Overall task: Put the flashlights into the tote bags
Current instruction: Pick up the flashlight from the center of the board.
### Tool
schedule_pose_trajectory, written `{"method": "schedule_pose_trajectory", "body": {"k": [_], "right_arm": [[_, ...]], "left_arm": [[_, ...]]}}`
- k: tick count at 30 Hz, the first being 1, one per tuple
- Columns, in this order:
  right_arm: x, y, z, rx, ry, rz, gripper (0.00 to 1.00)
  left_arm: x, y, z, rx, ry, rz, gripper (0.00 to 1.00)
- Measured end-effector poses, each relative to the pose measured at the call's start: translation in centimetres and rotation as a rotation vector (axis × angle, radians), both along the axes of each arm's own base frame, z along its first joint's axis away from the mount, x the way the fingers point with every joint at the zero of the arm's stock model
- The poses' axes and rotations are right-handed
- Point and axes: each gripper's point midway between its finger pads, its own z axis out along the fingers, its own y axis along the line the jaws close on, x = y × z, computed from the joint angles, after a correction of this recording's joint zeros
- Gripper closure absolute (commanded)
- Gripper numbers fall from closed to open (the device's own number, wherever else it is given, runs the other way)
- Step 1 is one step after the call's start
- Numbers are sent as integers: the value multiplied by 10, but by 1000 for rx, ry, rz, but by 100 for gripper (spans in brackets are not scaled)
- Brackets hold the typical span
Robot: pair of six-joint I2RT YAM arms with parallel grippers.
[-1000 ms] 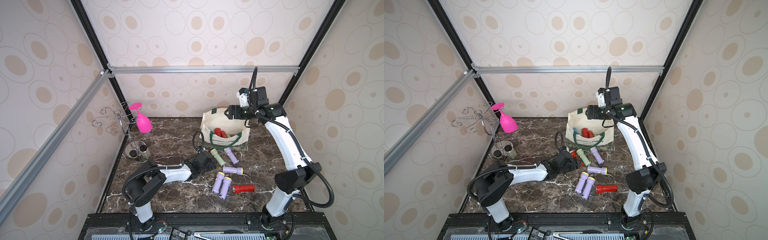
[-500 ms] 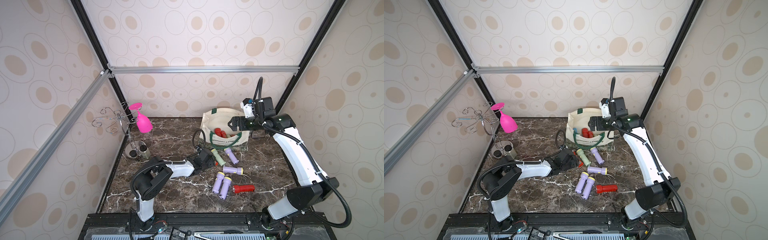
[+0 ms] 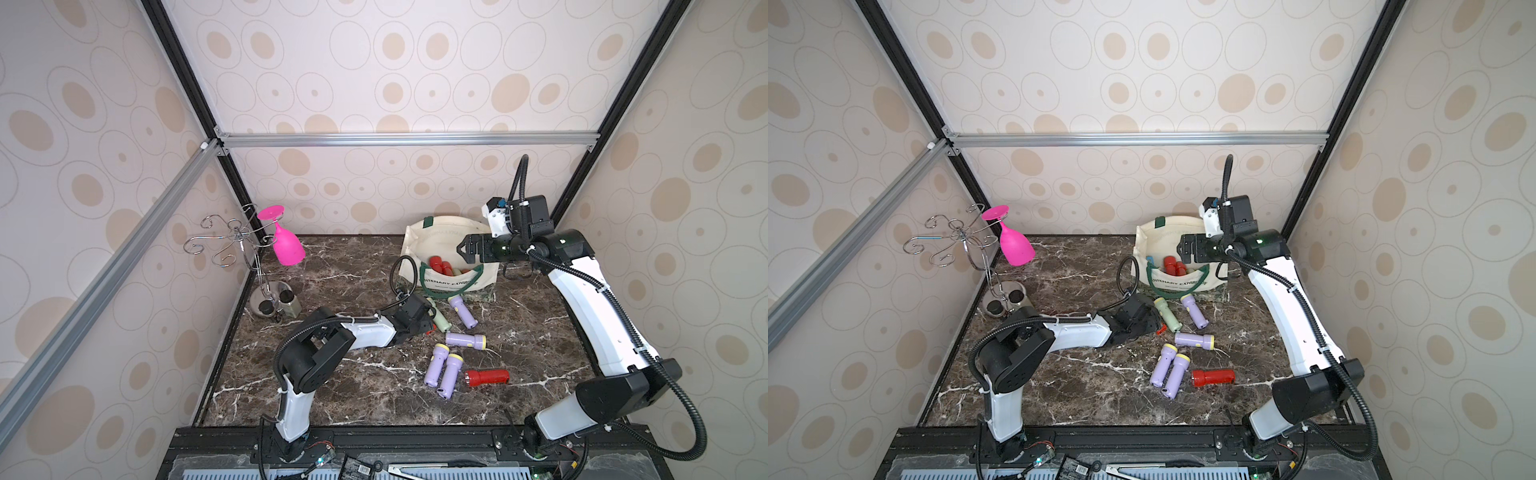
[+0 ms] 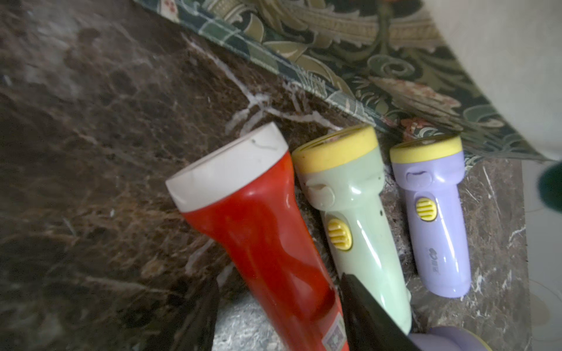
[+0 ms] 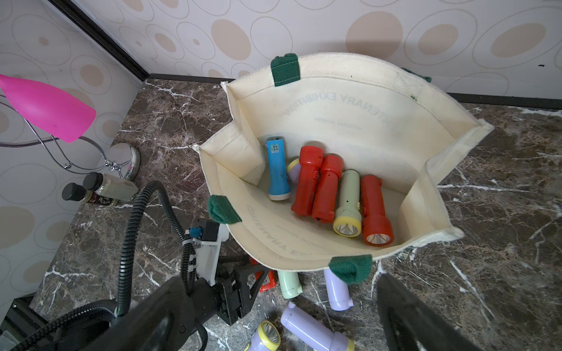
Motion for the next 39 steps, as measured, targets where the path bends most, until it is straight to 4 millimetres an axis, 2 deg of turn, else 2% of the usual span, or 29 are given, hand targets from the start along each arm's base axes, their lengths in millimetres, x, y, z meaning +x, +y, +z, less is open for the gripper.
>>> {"method": "schedule_pose_trajectory", "body": {"k": [4, 9, 15, 21, 31, 35, 39], "right_arm": [[0, 0, 0, 0, 0, 0, 0], [0, 0, -1, -4, -1, 4, 0], [1, 1, -3, -3, 0, 7, 0], [1, 3, -2, 7, -2, 15, 0], [1, 3, -5, 5, 4, 15, 0], [1, 3, -6, 5, 5, 14, 0], [-1, 2, -4, 8, 1, 13, 0]], "left_arm": [[-1, 3, -2, 22, 5, 0, 47], [-4, 12, -4, 54, 4, 4, 48], [-15, 34, -8, 134, 11, 9, 48], [-14, 45, -9, 221, -5, -1, 44], [-7, 45, -11, 261, -28, -23, 48], [-2, 44, -11, 265, -31, -25, 57], [0, 46, -12, 260, -29, -22, 76]]}}
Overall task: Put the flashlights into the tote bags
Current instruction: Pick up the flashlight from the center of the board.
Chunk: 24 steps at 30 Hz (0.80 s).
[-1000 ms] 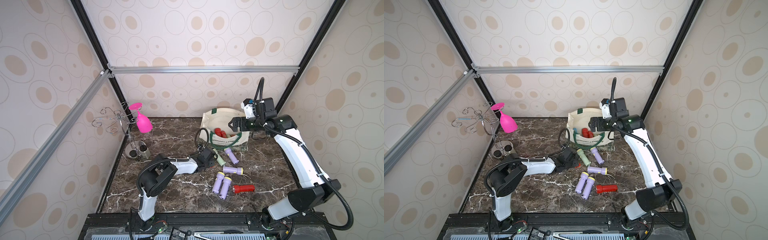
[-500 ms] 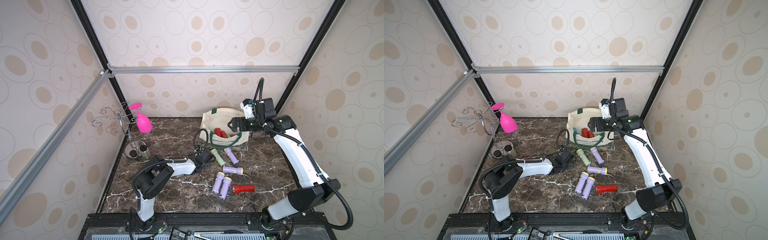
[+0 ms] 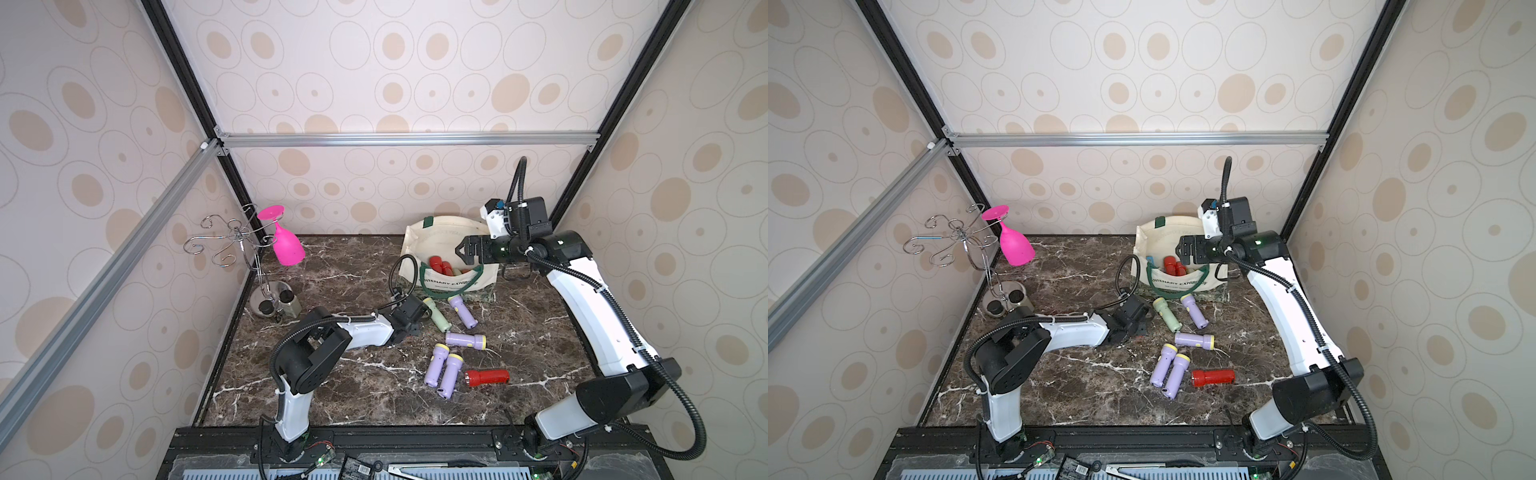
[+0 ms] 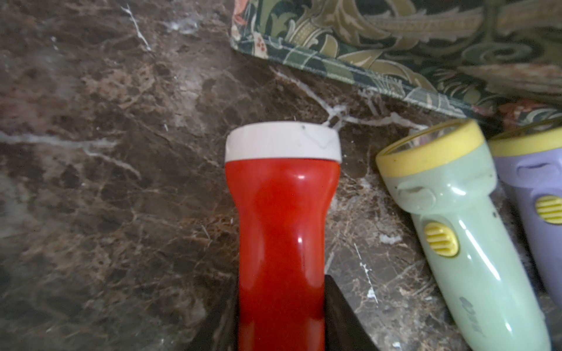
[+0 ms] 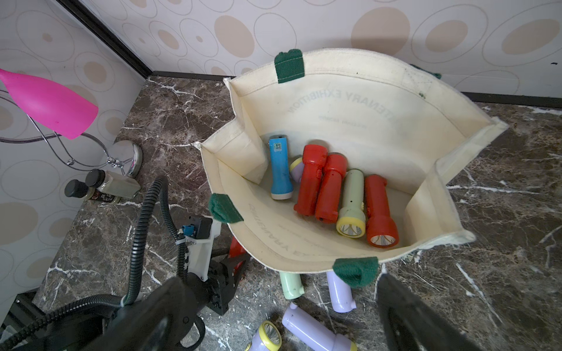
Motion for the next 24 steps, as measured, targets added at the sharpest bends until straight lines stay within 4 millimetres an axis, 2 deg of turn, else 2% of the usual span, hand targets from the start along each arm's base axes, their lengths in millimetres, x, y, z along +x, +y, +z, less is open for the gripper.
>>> {"method": "schedule_pose_trajectory", "body": {"k": [3, 8, 11, 14, 24], "right_arm": [[-3, 0, 4, 9, -6, 3, 0], [-16, 2, 3, 46, 9, 15, 0], [-26, 5, 2, 77, 26, 30, 0], [-35, 11, 2, 113, 44, 57, 1], [-61, 42, 9, 304, 93, 202, 1]], "left_arm": [[0, 2, 1, -20, -6, 4, 84], [-9, 19, 3, -36, 13, 18, 88], [-17, 29, 14, -53, 15, 16, 89], [-19, 29, 43, -117, -31, -7, 89], [-25, 6, 174, -431, -313, -187, 88]]}}
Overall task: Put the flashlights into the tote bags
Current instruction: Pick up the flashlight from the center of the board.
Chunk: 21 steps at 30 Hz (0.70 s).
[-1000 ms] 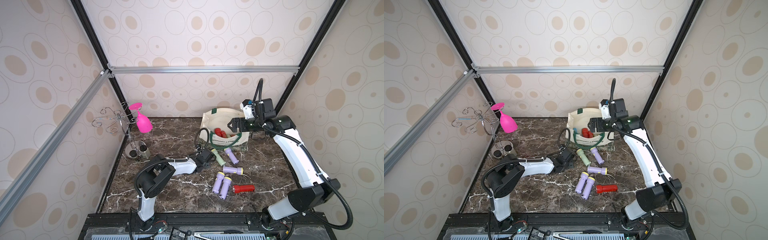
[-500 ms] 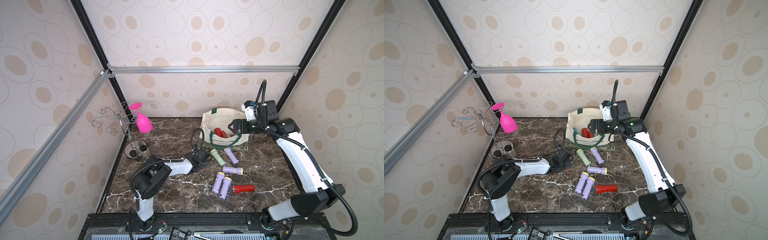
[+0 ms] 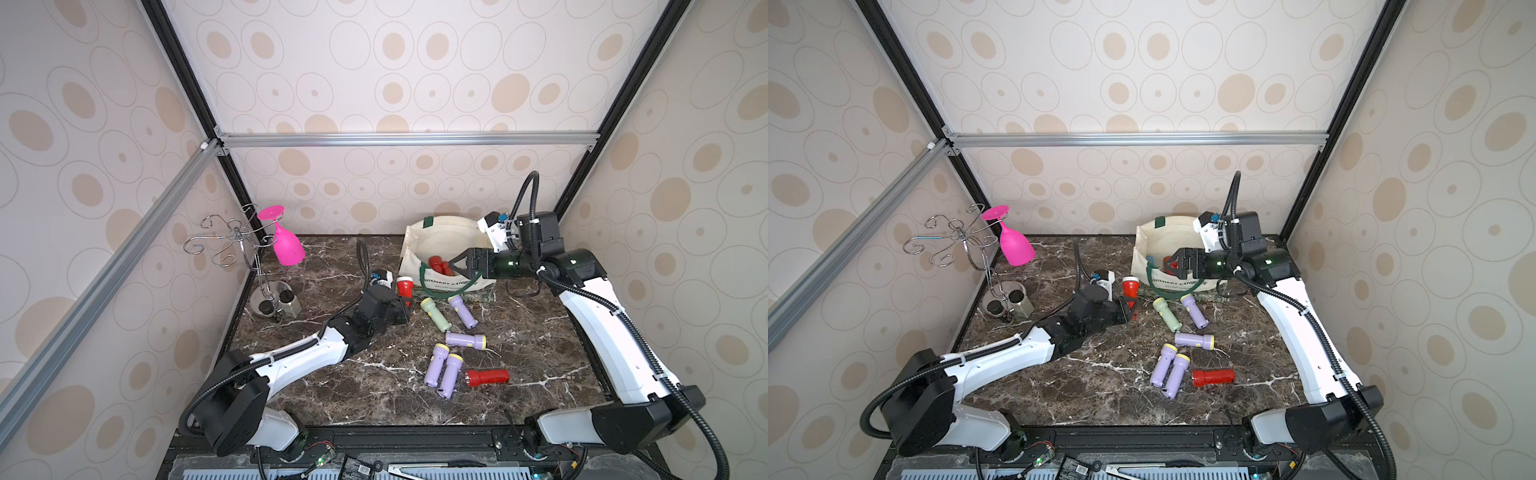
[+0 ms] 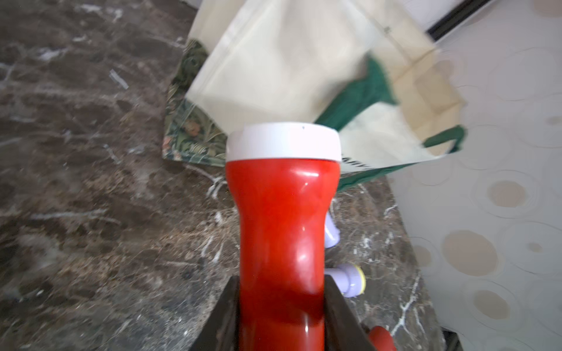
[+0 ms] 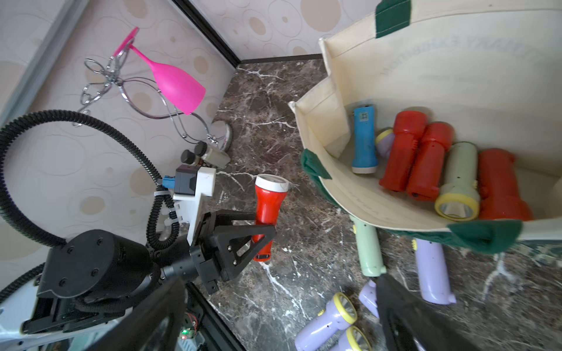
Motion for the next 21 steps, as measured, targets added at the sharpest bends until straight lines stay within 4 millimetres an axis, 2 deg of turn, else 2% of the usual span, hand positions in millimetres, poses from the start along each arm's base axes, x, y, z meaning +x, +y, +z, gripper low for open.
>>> {"method": "schedule_pose_trajectory", "body": {"k": [3, 7, 21], "right_arm": [[-4, 12, 1, 73, 20, 51, 1], [-7, 25, 1, 156, 61, 107, 1], [3, 55, -7, 240, 126, 193, 1]], "left_arm": [[-4, -3, 30, -49, -76, -42, 88], [-11, -4, 54, -73, -141, -85, 87], [-25, -28, 97, -205, -241, -231, 86]]}}
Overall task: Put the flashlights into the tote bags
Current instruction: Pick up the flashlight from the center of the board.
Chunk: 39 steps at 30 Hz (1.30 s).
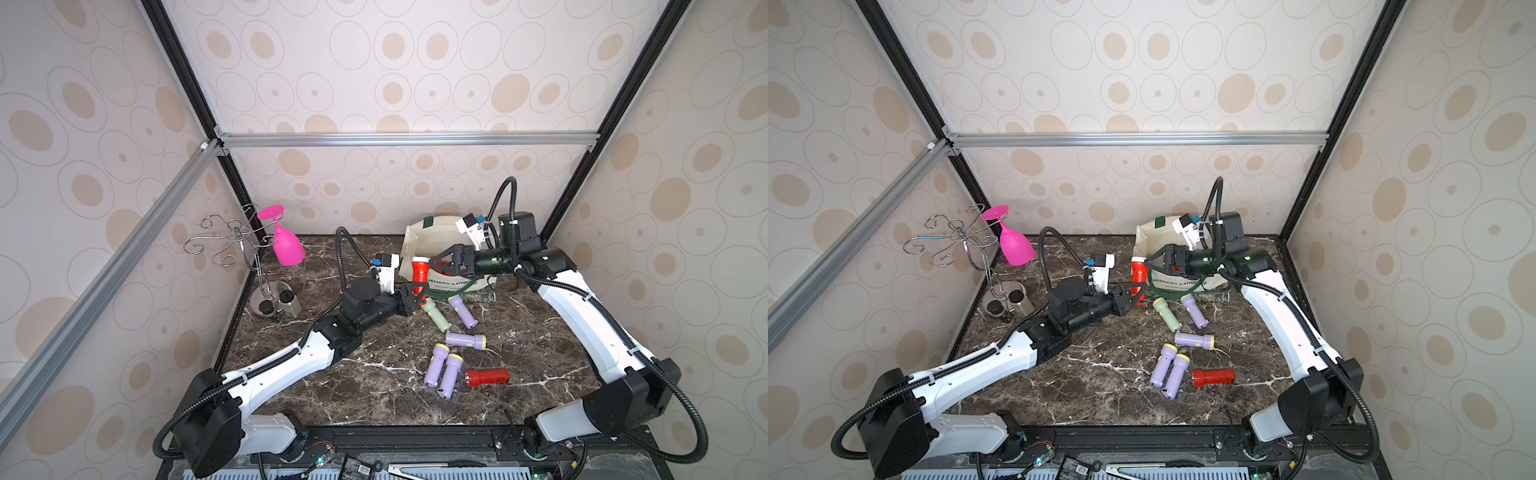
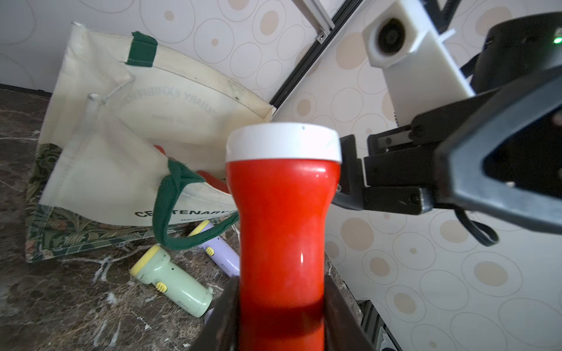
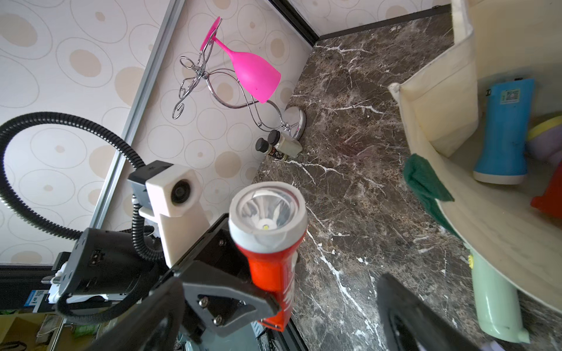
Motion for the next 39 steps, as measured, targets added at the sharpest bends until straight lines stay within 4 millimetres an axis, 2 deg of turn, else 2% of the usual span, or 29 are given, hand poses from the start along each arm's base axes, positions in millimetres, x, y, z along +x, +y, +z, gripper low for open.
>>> {"method": "schedule_pose_trajectory", "body": {"k": [3, 7, 14, 24, 36, 38, 39], "right_arm": [[5, 8, -9, -9, 25, 10, 3], [10, 18, -18, -20, 47, 28, 12], [11, 27, -15, -26, 31, 41, 28], [6, 38, -14, -38, 17, 58, 34], [7, 40, -10, -42, 3, 48, 71], [7, 40, -10, -44, 2, 47, 79], [7, 40, -10, -44, 1, 47, 84]], "left_arm": [[-2, -4, 3, -17, -9, -17, 86], [-1, -8, 2, -24, -10, -27, 86], [-1, -11, 1, -32, -5, -30, 86], [-1, -11, 3, -43, -6, -31, 86], [-1, -11, 3, -44, -4, -30, 86], [-1, -11, 3, -44, -3, -29, 83], [-1, -11, 3, -44, -4, -29, 78]]}}
